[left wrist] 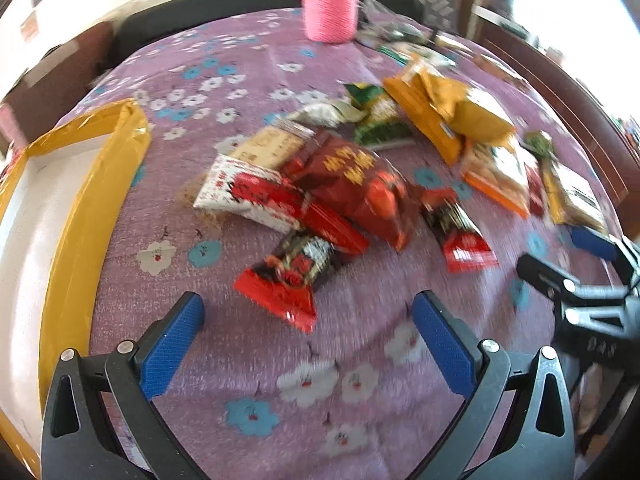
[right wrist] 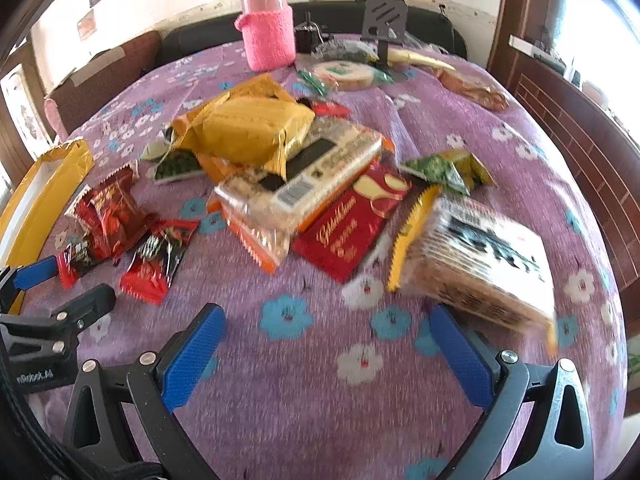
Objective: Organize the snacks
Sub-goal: 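Grasp the red gold-lettered candy with the right tool, then grasp the red-and-black candy with the left tool while the right tool holds its candy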
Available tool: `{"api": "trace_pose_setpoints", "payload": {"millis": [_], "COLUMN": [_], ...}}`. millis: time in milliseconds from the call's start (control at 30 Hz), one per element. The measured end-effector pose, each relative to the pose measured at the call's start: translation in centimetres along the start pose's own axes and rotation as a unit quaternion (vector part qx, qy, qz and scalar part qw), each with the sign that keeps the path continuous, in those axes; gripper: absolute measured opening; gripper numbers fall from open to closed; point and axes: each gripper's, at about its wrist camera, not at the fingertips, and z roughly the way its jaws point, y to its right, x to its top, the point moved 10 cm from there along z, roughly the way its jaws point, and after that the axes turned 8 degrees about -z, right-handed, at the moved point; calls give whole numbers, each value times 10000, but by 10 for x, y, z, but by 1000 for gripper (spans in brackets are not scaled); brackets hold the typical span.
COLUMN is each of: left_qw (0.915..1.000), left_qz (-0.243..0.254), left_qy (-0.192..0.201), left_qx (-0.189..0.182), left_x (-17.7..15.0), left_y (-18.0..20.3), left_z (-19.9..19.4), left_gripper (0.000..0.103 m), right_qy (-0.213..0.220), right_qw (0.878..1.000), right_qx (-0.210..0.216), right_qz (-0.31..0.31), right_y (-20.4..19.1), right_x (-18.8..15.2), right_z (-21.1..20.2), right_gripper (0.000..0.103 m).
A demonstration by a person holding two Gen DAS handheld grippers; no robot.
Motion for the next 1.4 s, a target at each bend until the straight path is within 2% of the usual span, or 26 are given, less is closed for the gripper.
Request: {"api": "trace_pose_setpoints", "payload": {"millis": [100,200,267,367,433,467,500,533,600,633,767,800,867,1000,1133,1167,1233,1267,1400], "left_qw": [9996,9981,9967,9885,9822,9789,9771,9766,9739,9727,9742,9744,9755,9774,9800,9808,9824,9829,9862], "left_qz": [168,-89,-213,-484,-836,-1031,-1165,-1235,-1363,-1418,-1384,-1383,-1379,-1378,-1184,-1118,-975,-924,-630], "left_qy": [-151,-81,280,1158,1393,1464,1509,1541,1643,1677,1612,1576,1442,1316,1272,1266,1257,1246,1133], "left_qx": [-188,-607,-730,-838,-942,-986,-941,-851,-771,-748,-760,-810,-924,-919,-972,-972,-982,-990,-1030], "left_x": [-9,-14,-10,3,9,12,14,15,17,17,8,5,1,-7,-8,-8,-6,-6,-2], "left_y": [-3,-8,-16,-43,-68,-83,-98,-108,-127,-134,-134,-131,-128,-134,-130,-127,-120,-117,-98], "left_z": [-9,-28,-53,-109,-134,-145,-152,-155,-161,-162,-154,-152,-145,-140,-139,-139,-138,-137,-129], "left_gripper": [103,99,99,99,99,99,99,99,99,99,99,96,83,82,82,82,82,82,82], "right_qy": [-128,-247,-288,-206,-173,-196,-225,-217,-13,122,638,681,775,791,606,547,374,279,398], "right_qw": [9999,9996,9995,9998,9998,9996,9993,9990,9995,9997,9962,9944,9906,9839,9821,9825,9821,9827,9814], "right_qx": [-7,-36,-43,-46,-91,-159,-262,-335,-165,-42,533,707,965,1248,1269,1225,1380,1442,1630], "right_qz": [38,97,108,58,72,102,155,195,250,228,-259,-396,-586,-1007,-1251,-1289,-1224,-1128,-929], "right_y": [-2,-4,-4,-5,-6,-5,-5,-5,-15,-22,-71,-85,-105,-140,-161,-162,-164,-163,-157], "right_x": [-6,-15,-18,-19,-19,-19,-19,-18,-8,-2,32,40,56,85,92,92,88,85,77], "right_z": [-4,-9,-11,-12,-13,-14,-16,-21,-34,-41,-59,-58,-53,-33,-8,-2,7,11,4], "right_gripper": [103,103,103,103,103,101,95,83,74,74,74,73,73,73,72,69,30,30,28]}}
